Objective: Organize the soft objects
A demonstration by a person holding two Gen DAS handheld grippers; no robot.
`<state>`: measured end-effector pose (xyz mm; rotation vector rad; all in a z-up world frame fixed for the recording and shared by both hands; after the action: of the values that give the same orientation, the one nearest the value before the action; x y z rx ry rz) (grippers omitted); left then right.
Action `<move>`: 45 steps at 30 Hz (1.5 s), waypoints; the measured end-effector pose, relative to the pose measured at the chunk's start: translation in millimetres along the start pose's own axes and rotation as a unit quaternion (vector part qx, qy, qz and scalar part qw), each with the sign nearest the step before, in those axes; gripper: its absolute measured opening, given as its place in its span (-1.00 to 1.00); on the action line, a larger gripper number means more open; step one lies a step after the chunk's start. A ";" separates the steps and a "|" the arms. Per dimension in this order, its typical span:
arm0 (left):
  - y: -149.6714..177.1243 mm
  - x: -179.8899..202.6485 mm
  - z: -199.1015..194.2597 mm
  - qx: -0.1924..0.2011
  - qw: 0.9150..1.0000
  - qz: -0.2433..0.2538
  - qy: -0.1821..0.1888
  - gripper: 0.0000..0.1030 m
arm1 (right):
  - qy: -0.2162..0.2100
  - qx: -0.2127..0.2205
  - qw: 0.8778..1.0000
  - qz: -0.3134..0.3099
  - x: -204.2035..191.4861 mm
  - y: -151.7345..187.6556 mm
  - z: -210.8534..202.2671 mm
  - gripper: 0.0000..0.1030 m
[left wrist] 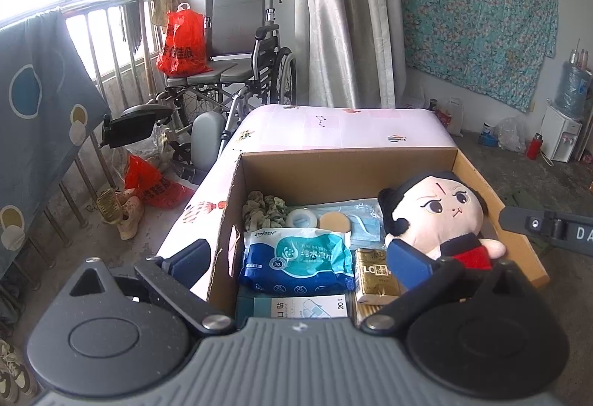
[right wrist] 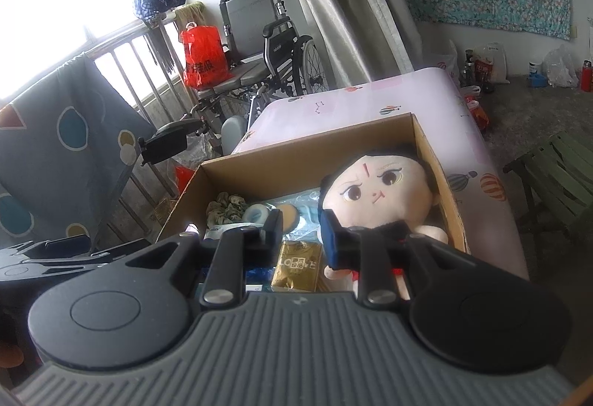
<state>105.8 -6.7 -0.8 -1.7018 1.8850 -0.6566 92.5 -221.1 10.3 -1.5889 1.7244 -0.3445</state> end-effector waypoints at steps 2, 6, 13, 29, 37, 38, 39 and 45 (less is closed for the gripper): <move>0.5 -1.0 1.7 -0.005 1.000 0.000 -0.008 0.98 | 0.002 -0.001 1.000 0.001 0.8 -0.5 1.7 -0.58; 2.0 1.2 4.0 -0.008 1.000 0.001 0.004 0.98 | 0.003 -0.005 1.000 -0.001 0.7 -0.2 5.4 -0.57; 3.9 9.2 10.2 -0.011 1.000 0.011 0.001 1.00 | 0.006 -0.013 1.000 -0.005 1.7 0.3 14.5 -0.56; 4.3 -2.6 14.5 -0.013 1.000 -0.009 0.007 1.00 | 0.011 -0.024 0.999 -0.019 4.1 1.8 27.5 -0.54; 4.1 -1.9 14.4 -0.008 1.000 -0.002 -0.008 1.00 | 0.012 -0.026 0.999 -0.023 3.4 1.4 29.6 -0.53; 4.2 -1.9 14.4 -0.009 1.000 -0.002 -0.009 1.00 | 0.012 -0.026 0.999 -0.024 3.4 1.5 30.3 -0.53; 4.4 -2.6 13.8 -0.008 1.000 -0.004 -0.009 1.00 | 0.012 -0.027 0.999 -0.024 3.7 2.0 30.4 -0.53; 5.2 -4.0 13.8 -0.010 1.000 -0.006 -0.007 1.00 | 0.013 -0.028 0.999 -0.024 4.9 2.5 32.7 -0.52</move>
<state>111.4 -2.4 -14.4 -1.7276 1.8777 -0.6305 113.0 -215.9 -15.3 -1.6765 1.7313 -0.3447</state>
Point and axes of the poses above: each gripper's, at about its wrist camera, not at the fingertips, and z roughly the way its jaws point, x to its right, y to its underside, the point moved 5 cm from there along z, roughly the way its jaws point, and after that the axes turned 11 degrees about -x, right-handed, at the moved point
